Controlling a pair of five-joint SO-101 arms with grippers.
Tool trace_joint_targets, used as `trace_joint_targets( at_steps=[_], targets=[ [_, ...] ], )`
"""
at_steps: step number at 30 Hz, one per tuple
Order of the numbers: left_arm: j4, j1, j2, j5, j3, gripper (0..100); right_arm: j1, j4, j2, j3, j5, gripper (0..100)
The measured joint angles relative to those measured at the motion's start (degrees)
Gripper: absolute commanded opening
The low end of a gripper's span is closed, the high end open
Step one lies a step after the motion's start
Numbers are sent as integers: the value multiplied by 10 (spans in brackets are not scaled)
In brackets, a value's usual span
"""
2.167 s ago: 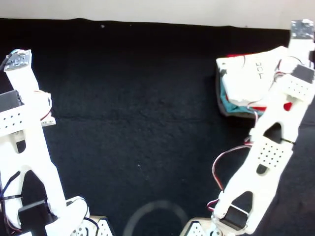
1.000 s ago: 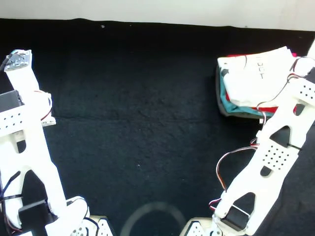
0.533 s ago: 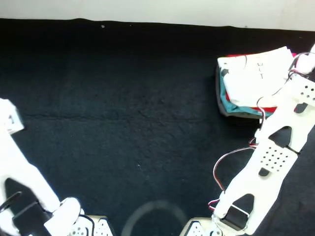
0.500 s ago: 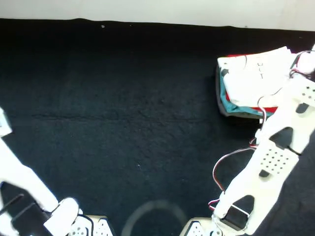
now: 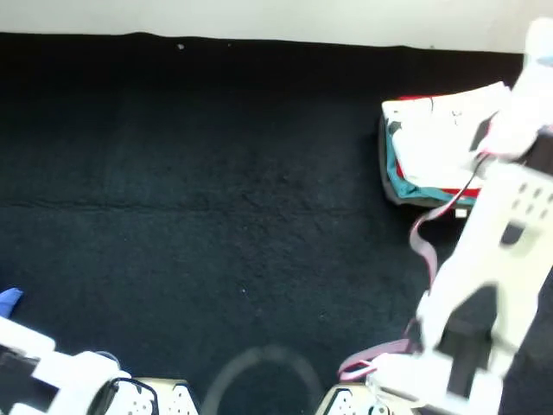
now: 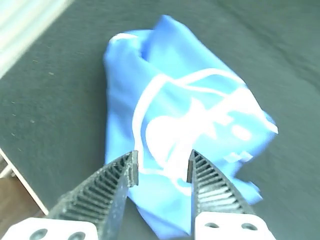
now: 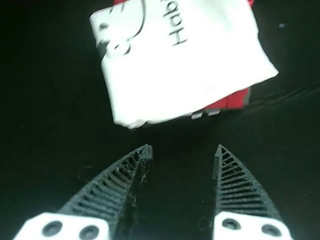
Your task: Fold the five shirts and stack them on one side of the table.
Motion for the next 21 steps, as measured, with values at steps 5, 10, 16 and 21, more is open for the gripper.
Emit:
trace_joint_targets(
  at_steps=[5,10,16,21],
  targets=[
    [-71,-33,98,-43,0,173,-91,0,-211,233,0,199],
    [-110,-58,171,-68,0,253,-140,0,-324,401,0,199],
    [-132,-60,242,-72,0,255,-144,0,-374,484,0,199],
    [-120,-46,258,-72,16,72,-144,0,-380,490,0,199]
  ],
)
